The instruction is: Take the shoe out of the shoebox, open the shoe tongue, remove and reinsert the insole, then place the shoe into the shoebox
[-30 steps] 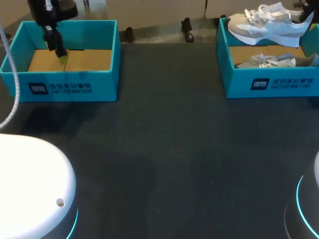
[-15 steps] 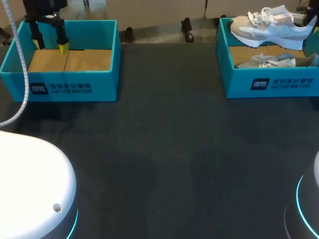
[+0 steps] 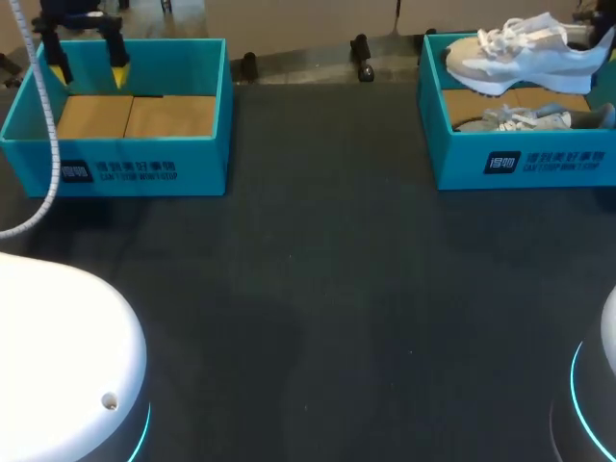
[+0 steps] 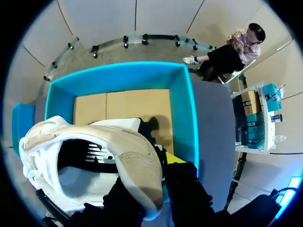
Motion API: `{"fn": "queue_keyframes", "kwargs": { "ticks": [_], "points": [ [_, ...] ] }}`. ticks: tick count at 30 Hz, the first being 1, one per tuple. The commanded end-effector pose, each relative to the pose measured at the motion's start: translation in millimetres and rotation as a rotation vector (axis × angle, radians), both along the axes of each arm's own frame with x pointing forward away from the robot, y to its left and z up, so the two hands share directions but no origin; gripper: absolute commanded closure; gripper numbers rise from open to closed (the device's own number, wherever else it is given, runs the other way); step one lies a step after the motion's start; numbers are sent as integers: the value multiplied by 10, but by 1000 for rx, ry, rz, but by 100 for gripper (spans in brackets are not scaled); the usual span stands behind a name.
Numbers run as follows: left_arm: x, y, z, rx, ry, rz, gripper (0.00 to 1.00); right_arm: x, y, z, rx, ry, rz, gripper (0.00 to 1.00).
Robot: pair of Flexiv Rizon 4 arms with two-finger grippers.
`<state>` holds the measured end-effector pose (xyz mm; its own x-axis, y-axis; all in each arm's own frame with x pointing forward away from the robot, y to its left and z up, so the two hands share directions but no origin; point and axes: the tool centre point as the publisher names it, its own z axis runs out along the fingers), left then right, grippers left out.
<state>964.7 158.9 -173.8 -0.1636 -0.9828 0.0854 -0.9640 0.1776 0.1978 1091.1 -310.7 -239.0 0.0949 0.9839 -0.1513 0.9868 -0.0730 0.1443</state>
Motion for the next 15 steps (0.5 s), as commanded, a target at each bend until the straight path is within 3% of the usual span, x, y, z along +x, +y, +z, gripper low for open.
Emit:
{"fn": "queue_keyframes", "kwargs": {
  "ticks": [1, 8, 15],
  "points": [
    [-341, 133, 132, -8, -184, 51, 0, 163, -104, -4, 12, 24, -3, 100],
    [-354, 311, 162, 62, -270, 48, 0, 218, -185, -13, 9, 27, 8, 100],
    [-354, 311, 162, 62, -270, 48, 0, 205, -245, -61, 13, 22, -1, 100]
  ]
}}
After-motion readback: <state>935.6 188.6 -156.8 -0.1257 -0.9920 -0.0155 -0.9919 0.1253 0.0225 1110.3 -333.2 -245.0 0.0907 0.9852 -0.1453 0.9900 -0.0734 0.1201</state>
